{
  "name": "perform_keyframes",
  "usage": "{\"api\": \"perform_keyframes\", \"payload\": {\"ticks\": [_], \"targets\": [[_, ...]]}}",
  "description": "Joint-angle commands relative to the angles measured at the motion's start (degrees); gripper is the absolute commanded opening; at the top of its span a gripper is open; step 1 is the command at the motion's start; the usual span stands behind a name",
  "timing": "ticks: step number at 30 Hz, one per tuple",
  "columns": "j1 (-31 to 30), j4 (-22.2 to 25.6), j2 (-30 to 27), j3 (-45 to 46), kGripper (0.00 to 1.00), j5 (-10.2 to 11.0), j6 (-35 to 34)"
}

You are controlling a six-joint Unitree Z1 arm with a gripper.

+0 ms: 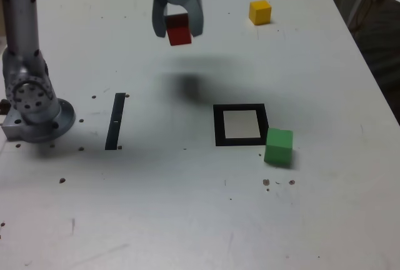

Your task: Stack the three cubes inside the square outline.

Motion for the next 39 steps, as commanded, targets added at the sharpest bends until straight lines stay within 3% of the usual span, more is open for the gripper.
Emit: {"api": "perform_keyframes", "payload": {"ticks": [1,7,18,39], "targets": [[-1.73,0.16,-0.12,-0.25,0.38,-0.25,-1.37],[-8.01,0.50,0.64,-1.45,0.38,-1.34,-5.96],[-17.27,0.69,5.21,-4.22,0.38,-5.18,-12.00],[-22.70,0.21,15.89,-10.90,0.38,-9.81,-15.20]]}}
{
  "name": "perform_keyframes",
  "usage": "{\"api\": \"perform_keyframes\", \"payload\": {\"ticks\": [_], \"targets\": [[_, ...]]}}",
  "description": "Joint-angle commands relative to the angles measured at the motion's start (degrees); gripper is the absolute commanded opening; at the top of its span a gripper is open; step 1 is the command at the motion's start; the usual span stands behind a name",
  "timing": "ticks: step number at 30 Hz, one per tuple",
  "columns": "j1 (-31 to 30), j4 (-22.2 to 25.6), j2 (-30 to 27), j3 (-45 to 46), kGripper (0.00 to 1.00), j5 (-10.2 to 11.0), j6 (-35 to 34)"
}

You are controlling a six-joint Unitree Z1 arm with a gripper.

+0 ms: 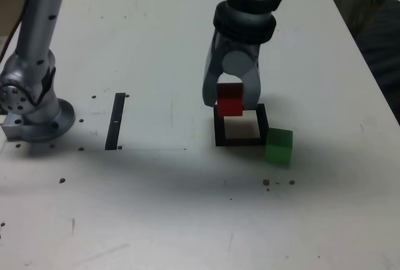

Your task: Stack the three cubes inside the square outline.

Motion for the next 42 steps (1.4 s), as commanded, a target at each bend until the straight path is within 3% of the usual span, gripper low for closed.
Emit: {"api": "perform_keyframes", "payload": {"ticks": [1,20,22,28,42], "targets": [[-0.13,-0.17,1.24,-0.35,0.38,-0.28,-0.11],[0.35,-1.71,6.29,-2.29,0.39,0.07,-0.16],[0.51,-1.93,6.49,-2.06,0.45,0.12,-0.05],[0.81,-3.01,6.88,-1.35,0.96,0.13,0.58],[1.80,-2.99,4.72,0.20,1.00,1.58,0.77]]}}
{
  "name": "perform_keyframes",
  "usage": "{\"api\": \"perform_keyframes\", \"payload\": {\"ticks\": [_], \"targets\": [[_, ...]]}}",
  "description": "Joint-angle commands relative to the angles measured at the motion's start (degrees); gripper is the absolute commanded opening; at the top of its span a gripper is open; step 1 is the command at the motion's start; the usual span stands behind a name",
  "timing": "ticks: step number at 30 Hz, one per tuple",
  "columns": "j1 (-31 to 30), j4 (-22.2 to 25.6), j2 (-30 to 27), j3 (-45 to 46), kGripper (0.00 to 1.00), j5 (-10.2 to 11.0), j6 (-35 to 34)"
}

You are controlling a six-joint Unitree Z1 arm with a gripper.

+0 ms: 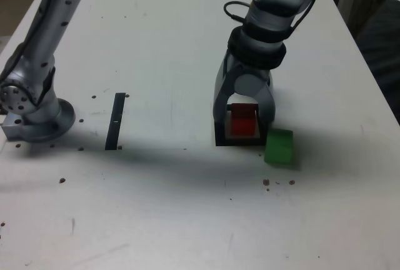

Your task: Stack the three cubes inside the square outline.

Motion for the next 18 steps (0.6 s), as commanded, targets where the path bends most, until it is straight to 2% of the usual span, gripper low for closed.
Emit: {"api": "perform_keyframes", "payload": {"ticks": [1,11,18], "targets": [[0.54,0.23,-1.86,0.34,1.00,0.67,0.32],[5.58,2.18,-5.46,-0.31,1.00,5.01,4.01],[11.52,3.19,-4.78,-3.29,1.00,6.73,8.85]]}}
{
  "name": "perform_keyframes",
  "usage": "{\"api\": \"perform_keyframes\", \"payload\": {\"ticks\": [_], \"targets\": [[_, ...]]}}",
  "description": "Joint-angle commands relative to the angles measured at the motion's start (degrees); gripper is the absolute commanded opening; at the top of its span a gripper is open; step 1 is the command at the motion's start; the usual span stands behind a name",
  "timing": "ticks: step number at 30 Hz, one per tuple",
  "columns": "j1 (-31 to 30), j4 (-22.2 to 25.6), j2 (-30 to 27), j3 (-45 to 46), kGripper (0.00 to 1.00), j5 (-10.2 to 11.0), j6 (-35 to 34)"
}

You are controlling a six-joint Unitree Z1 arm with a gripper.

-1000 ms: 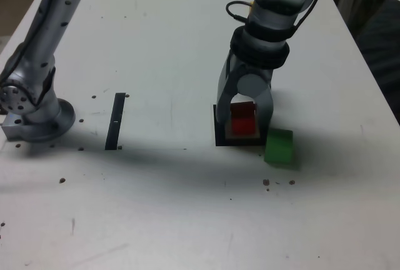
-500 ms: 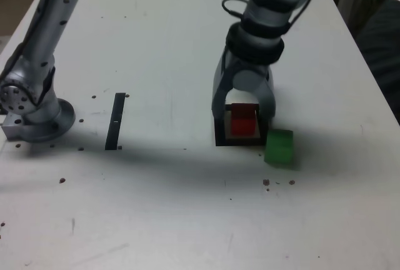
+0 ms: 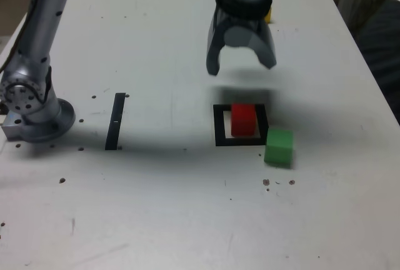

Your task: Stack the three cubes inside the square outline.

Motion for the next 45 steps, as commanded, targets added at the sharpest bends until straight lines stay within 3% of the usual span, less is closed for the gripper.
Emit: {"api": "perform_keyframes", "payload": {"ticks": [1,14,29,45], "targets": [[1.18,0.37,0.51,-1.05,1.00,0.39,0.88],[12.42,2.30,5.09,-11.02,1.00,1.70,6.88],[19.87,8.97,16.40,-30.56,0.99,3.00,11.77],[24.13,14.16,28.04,-50.86,0.99,1.76,13.14]]}}
